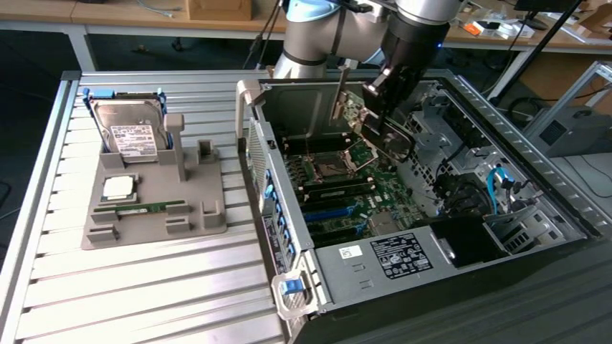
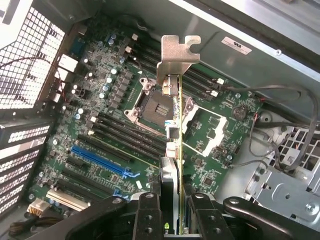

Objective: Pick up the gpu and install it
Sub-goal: 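Insert the gpu into the slot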

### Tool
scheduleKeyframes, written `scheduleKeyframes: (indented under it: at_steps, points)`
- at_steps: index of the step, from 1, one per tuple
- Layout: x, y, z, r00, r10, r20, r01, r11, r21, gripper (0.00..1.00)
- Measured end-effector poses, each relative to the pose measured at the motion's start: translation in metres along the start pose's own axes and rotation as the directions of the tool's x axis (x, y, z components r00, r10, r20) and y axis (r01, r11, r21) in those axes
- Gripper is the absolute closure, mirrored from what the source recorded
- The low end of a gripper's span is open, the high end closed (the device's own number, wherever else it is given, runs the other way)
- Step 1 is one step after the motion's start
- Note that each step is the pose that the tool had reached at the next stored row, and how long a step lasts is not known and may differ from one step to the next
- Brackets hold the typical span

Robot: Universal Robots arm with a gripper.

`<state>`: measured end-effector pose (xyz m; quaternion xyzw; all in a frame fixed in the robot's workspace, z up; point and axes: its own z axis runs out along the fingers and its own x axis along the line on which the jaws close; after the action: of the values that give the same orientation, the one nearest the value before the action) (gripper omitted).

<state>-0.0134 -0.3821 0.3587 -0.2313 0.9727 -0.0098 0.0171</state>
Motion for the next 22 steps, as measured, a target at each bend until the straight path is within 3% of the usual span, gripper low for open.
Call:
scheduleKeyframes:
  at_steps: [3,7,12,22]
  points:
    - [0.0000,0.0000,0.0001,0.9998,-0.021,0.0006,0.021,0.9998,-0.0006,0.73]
    - [0.0000,0.0000,0.0005,0.9926,-0.121,0.0035,0.121,0.9926,-0.0033,0.73]
    - [0.0000,0.0000,0.0009,0.9740,-0.227,0.0068,0.227,0.9740,-0.0058,0.73]
    - [0.0000,0.0000,0.0011,0.9626,-0.271,0.0084,0.271,0.9626,-0.0068,0.73]
